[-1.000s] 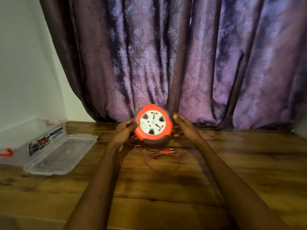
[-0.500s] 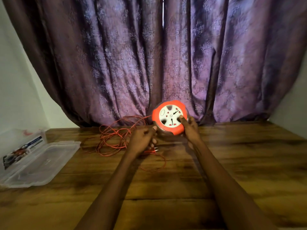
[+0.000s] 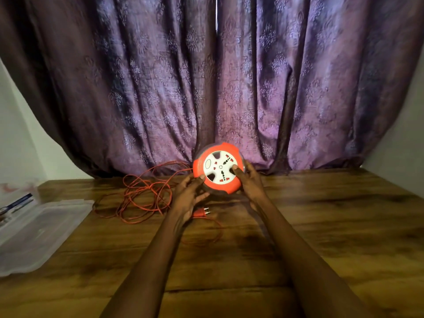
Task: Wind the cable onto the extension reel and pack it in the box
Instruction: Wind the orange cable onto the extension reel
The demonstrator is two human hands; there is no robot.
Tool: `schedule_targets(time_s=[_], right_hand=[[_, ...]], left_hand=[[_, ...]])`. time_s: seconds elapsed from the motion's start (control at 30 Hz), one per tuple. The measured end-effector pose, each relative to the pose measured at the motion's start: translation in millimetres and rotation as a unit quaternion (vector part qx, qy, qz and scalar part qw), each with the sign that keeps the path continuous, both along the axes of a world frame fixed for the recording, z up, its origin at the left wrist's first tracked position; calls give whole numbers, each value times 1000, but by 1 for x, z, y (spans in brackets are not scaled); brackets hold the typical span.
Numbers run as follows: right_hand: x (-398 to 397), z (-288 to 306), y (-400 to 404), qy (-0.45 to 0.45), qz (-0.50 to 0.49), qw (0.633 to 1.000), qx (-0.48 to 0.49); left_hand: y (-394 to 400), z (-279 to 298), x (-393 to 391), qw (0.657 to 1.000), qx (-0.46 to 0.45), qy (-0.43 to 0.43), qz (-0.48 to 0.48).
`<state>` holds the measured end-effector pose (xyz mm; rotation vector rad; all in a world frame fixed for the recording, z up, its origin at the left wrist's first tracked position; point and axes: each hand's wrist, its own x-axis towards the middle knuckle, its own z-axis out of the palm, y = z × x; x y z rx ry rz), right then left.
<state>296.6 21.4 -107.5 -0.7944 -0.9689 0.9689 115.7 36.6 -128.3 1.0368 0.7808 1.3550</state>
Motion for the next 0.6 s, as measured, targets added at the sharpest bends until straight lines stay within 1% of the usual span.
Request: schedule_targets(time_s=[0.03,0.07,0.1,0.13,0.17,0.2,0.23,0.27,0.33,0.4,0.47,0.53,0.57,0.6], right_hand=[[-1,-1,0,-37,-16,999,9],[0,-4,-1,-114,-58,991,31],[3,-6,-2,-230,-117,964,69],[6,-9,-3,-368,-182,904,115],[8,-12,-5,-488,-238,824,164],[8,-11,-7,-569,-268,750,206],[7,-11,-9,-617,-270,699,240],[3,-9,-10,-645,-258,668,267],[-5,-4,-13,-691,-227,626,282],[-10,-1,-14,-738,-210,588,256],[-13,-1,-15,-775,-219,550,219],[-13,-3,-13,-790,-248,529,185],[-15,-4,-12,-788,-272,527,167],[-17,-4,-11,-779,-299,532,145]], left_hand=[[0,-1,-1,1000,-3,-4,5],[0,-1,-2,1000,-1,-5,13],[0,0,-3,1000,3,-6,21],[-1,1,-4,999,6,-7,32],[-2,2,-6,999,10,-9,42],[-2,2,-7,999,15,-9,49],[-2,3,-9,998,19,-6,52],[-3,4,-10,998,22,2,51],[-5,5,-13,998,26,19,50],[-6,4,-16,997,35,38,53],[-7,3,-17,997,40,54,47],[-9,4,-17,995,49,66,51],[-10,4,-14,994,54,70,58],[-11,4,-11,993,60,74,65]])
